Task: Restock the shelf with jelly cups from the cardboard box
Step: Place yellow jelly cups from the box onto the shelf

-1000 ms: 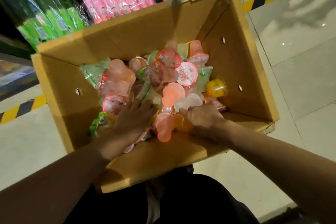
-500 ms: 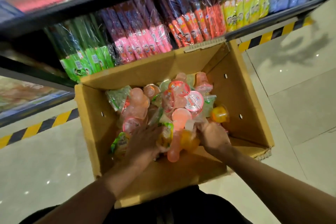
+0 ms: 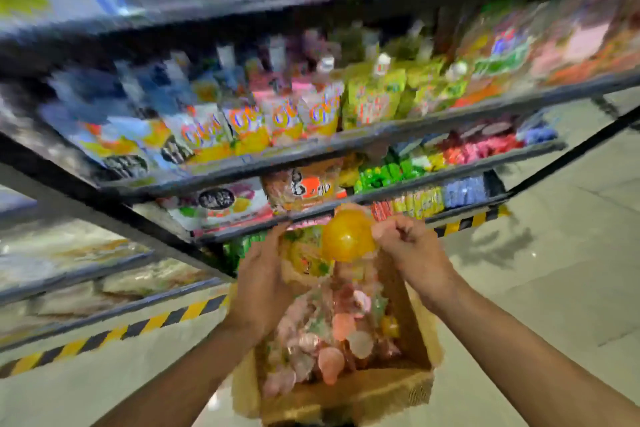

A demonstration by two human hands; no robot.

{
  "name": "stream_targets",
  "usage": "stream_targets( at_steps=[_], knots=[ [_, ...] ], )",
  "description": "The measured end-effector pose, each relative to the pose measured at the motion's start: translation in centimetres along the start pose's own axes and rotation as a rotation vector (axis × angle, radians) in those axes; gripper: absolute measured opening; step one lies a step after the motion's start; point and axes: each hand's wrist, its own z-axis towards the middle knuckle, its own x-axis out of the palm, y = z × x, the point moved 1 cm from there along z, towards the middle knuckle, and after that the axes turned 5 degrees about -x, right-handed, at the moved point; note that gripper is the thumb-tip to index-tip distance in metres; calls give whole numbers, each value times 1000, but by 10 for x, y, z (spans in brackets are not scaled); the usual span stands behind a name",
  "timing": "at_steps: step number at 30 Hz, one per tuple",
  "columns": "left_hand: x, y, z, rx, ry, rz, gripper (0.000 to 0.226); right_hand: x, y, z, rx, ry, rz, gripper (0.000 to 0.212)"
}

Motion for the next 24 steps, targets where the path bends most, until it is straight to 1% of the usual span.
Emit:
stream_targets(
  at_steps=[3, 6, 7, 9, 10, 13, 14, 17, 19, 22, 24],
  knots=[
    [-74, -79, -8, 59, -120, -111, 96, -13, 112, -2, -85, 11, 98, 20],
    [-137, -138, -22, 148, -205, -151, 91, -23, 210, -8, -181, 20, 147, 21],
    [-155, -154, -26, 147, -220, -163, 95, -25, 241, -11, -226, 19, 144, 21],
    [-191, -186, -35, 95, -213, -251, 116, -30, 300, -18, -336, 10, 96, 20],
    [-207, -200, -39, 95, -221, -272, 119, -32, 328, -23, -393, 2, 72, 19],
    [-248, -241, -57, 209, -306, -273, 96, -38, 400, -36, -571, 12, 31, 18],
    [-262, -254, -63, 231, -333, -281, 93, -38, 422, -41, -641, 13, -1, 18],
    [-300, -285, -73, 266, -394, -223, 93, -35, 476, -50, -833, 27, -116, 18],
    [-323, -304, -79, 303, -431, -202, 91, -31, 503, -54, -945, 10, -168, 15],
    [-349, -325, -91, 353, -471, -156, 76, -22, 532, -57, -1079, 6, -239, 10],
    [-362, -334, -94, 348, -465, -190, 72, -16, 545, -55, -1136, 16, -272, 9]
  ],
)
